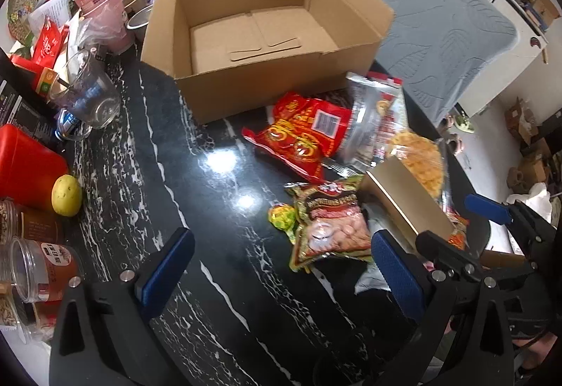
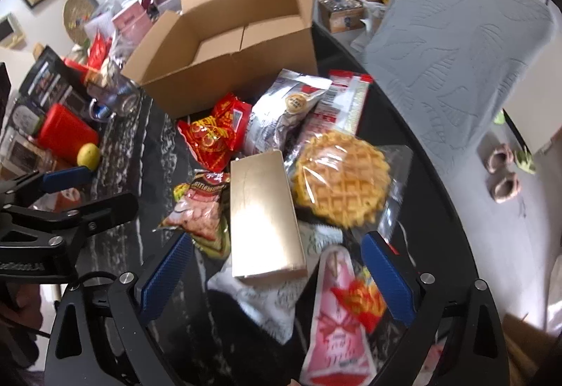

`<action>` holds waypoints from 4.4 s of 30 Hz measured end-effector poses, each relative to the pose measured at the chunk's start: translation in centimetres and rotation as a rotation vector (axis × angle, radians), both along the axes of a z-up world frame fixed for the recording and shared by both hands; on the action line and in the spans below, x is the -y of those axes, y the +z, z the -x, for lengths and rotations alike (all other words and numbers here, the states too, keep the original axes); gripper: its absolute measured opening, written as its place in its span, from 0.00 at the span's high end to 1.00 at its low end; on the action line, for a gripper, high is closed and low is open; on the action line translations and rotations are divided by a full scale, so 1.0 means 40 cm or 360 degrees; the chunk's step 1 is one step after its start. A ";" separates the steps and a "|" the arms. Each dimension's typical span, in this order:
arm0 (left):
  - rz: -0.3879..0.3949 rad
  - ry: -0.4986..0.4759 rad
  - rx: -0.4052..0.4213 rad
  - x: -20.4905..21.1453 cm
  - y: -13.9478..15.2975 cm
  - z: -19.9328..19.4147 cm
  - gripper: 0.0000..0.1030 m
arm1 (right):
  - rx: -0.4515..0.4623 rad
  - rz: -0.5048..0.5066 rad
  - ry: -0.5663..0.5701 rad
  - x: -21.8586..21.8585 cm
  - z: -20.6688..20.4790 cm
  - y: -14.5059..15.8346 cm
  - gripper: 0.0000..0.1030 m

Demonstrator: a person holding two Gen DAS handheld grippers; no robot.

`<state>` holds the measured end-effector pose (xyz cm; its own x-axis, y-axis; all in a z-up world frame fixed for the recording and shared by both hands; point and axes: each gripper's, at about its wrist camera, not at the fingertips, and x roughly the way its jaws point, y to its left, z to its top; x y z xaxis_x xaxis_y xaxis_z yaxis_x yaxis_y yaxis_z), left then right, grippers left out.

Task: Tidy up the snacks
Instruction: 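Reach both grippers toward the gold box and the cereal bag, then grasp the gold box with the right gripper while the left grasps the cereal bag, then carry the gold box and cereal bag with both grippers into the cardboard box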

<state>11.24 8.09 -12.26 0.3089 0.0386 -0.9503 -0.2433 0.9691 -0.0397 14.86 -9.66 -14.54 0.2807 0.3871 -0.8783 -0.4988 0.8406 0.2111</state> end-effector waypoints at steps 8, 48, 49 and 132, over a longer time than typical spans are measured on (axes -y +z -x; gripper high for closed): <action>0.0016 0.0040 -0.0039 -0.018 -0.033 -0.028 0.00 | -0.0123 0.0034 0.0151 -0.048 -0.044 -0.063 0.28; 0.0240 -0.0065 -0.0219 0.079 -0.195 -0.078 0.55 | -0.0149 -0.0118 -0.0181 0.121 0.000 -0.011 0.58; 0.0223 -0.0079 -0.0206 0.081 -0.185 -0.075 0.55 | -0.0142 -0.0119 -0.0180 0.120 0.004 -0.006 0.58; -0.0031 0.0200 0.0363 -0.324 0.057 -0.570 0.55 | 0.0191 -0.0222 0.0281 -0.423 -0.543 0.146 0.57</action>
<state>34.03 21.06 -9.98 0.5068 0.1079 -0.8553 -0.3488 0.9330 -0.0889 36.59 7.27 -8.72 0.2969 0.5544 -0.7775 -0.6639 0.7051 0.2492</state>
